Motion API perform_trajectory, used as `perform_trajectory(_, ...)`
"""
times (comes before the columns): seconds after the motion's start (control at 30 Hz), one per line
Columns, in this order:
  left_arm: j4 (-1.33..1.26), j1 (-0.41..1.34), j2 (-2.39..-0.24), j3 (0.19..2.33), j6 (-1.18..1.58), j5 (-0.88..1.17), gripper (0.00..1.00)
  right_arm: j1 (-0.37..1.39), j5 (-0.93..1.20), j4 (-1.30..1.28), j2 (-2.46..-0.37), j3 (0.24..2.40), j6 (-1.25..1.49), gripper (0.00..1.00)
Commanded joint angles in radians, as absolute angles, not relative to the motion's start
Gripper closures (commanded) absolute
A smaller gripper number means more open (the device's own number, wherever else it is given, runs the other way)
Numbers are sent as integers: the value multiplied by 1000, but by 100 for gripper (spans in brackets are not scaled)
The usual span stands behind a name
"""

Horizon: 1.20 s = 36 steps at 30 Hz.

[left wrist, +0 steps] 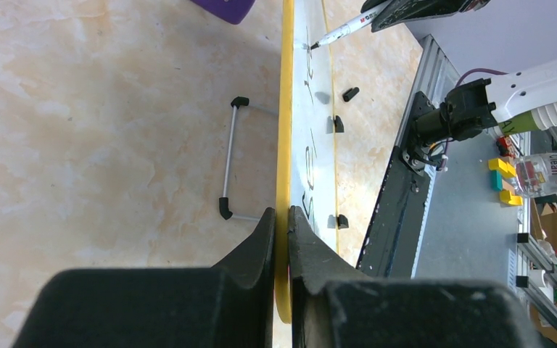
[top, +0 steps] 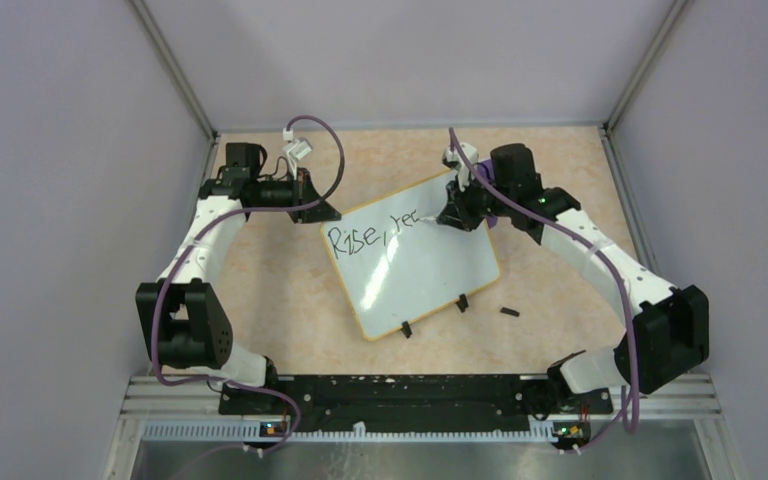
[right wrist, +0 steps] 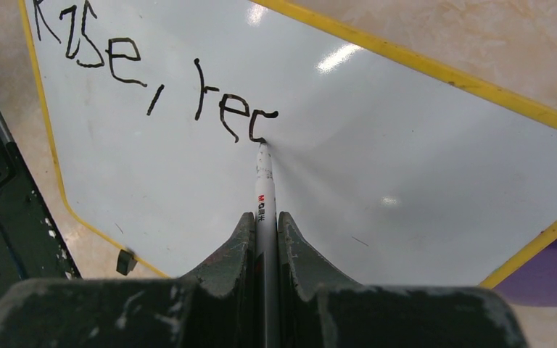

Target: Write a sentence on the whiteboard

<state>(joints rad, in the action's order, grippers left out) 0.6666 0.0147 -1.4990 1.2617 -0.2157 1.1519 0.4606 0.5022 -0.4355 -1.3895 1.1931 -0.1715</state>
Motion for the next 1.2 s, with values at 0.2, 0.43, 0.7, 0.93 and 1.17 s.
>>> perform_trajectory(0.2, 706, 29, -1505, 1258, -236, 1130, 100, 446, 470, -388, -1408, 1267, -178, 100)
perform_trajectory(0.43, 706, 30, -1509, 1262, -234, 1130, 100, 446, 467, -387, -1414, 1282, -176, 100)
perform_trajectory(0.7, 706, 30, -1510, 1263, -235, 1130, 100, 447, 472, -400, -1417, 1284, -182, 100)
perform_trajectory(0.93, 706, 30, -1510, 1264, -236, 1132, 100, 446, 489, -410, -1390, 1237, -184, 100)
perform_trajectory(1.17, 706, 31, -1511, 1263, -234, 1128, 100, 446, 493, -420, -1366, 1197, -191, 100)
